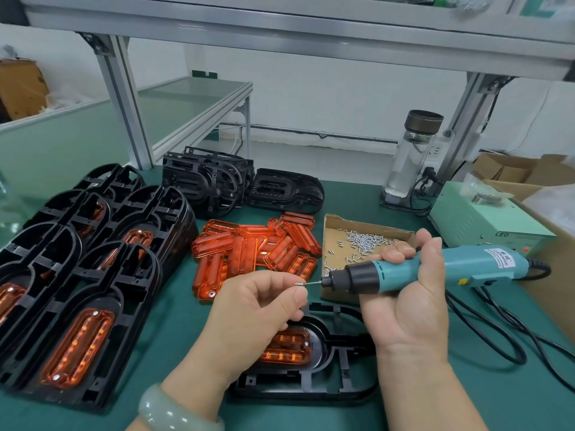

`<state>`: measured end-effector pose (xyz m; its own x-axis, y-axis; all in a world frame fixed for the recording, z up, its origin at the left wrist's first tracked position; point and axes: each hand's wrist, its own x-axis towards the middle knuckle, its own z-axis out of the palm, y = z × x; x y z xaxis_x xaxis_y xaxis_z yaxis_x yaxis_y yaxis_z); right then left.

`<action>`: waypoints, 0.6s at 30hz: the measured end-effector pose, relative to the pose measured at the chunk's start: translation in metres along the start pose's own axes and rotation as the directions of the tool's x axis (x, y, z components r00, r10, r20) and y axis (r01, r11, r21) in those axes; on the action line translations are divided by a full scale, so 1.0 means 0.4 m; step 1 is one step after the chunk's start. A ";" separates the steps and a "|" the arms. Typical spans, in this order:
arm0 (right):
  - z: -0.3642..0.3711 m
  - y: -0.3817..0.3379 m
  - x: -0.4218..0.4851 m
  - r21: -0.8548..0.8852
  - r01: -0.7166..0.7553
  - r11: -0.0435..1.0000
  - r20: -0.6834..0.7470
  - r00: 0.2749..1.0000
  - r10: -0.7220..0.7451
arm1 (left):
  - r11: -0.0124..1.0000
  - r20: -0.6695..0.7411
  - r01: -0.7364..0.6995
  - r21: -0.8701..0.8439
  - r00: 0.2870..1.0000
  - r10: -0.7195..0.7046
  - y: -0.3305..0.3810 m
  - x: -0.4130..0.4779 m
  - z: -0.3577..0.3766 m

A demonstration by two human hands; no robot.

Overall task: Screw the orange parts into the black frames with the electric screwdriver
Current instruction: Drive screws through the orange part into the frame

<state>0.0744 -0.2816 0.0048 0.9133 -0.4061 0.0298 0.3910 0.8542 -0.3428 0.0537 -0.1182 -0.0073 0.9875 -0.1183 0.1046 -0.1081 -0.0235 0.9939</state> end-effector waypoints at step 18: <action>-0.001 0.010 -0.005 -0.014 -0.032 0.999 -0.016 0.999 0.031 | 0.981 -0.050 -0.142 0.133 0.988 0.149 -0.003 0.004 -0.002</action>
<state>0.0740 -0.2775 0.0028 0.9232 -0.3843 0.0039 0.3603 0.8619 -0.3569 0.0554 -0.1174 -0.0081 0.9648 -0.0705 0.2535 -0.2612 -0.1382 0.9553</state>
